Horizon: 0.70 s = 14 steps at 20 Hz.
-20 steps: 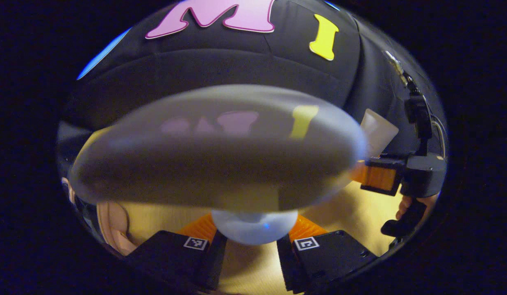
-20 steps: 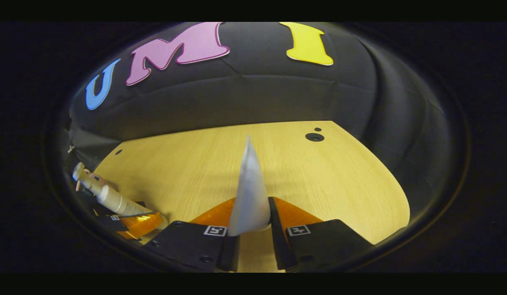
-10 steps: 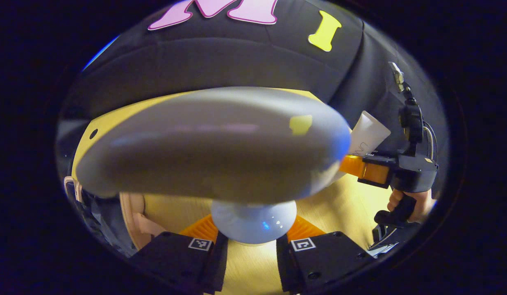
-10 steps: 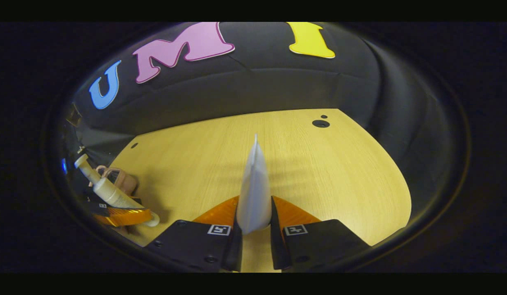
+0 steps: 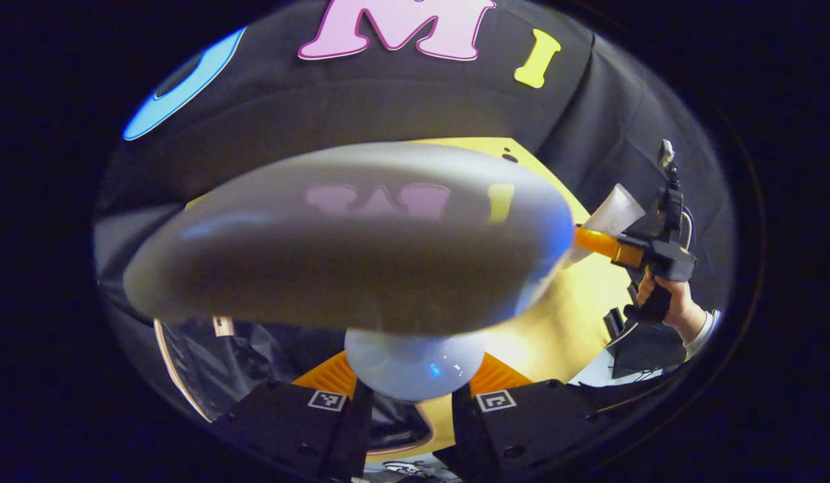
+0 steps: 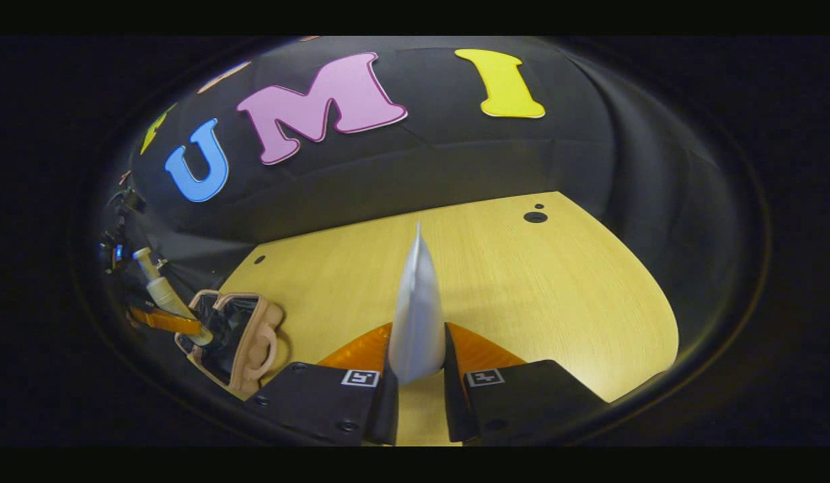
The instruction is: First open the suitcase, pack the skin care products into it, and then close the suitcase.
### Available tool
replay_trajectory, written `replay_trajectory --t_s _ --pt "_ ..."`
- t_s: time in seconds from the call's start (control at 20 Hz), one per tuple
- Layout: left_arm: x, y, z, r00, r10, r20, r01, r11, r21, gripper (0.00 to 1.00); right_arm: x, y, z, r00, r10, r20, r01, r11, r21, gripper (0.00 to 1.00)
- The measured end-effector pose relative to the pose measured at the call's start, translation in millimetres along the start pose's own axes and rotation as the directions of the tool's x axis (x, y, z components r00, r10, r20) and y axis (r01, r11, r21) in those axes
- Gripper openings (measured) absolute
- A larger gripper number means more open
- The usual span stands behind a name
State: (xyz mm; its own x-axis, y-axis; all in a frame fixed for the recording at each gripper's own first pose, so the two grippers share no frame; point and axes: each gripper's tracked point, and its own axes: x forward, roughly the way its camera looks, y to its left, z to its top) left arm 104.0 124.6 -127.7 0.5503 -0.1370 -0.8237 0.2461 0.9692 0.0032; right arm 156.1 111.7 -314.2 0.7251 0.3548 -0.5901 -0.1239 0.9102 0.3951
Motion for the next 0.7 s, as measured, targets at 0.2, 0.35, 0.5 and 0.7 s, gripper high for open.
replay_trajectory --t_s 0.2,0.35,0.5,0.7 --pt "19.7 58.7 -79.3 0.956 0.057 -0.289 -0.075 0.996 -0.053 0.52 -18.1 23.0 -2.0 1.0 0.018 0.015 -0.017 0.996 -0.086 0.32" --pt "32.3 65.4 -119.0 0.895 0.024 -0.445 -0.093 0.987 -0.133 0.56 -33.4 42.5 -4.1 0.999 0.041 0.012 -0.04 0.995 -0.096 0.32" --pt "42.7 71.1 -142.7 0.854 -0.007 -0.52 -0.078 0.987 -0.141 0.56 -43.5 74.7 -10.5 0.997 0.078 -0.021 -0.08 0.989 -0.125 0.32" --pt "51.8 73.6 -158.4 0.801 -0.043 -0.597 -0.065 0.985 -0.158 0.55 -47.0 120.3 -14.2 0.992 0.125 -0.027 -0.127 0.986 -0.109 0.27"
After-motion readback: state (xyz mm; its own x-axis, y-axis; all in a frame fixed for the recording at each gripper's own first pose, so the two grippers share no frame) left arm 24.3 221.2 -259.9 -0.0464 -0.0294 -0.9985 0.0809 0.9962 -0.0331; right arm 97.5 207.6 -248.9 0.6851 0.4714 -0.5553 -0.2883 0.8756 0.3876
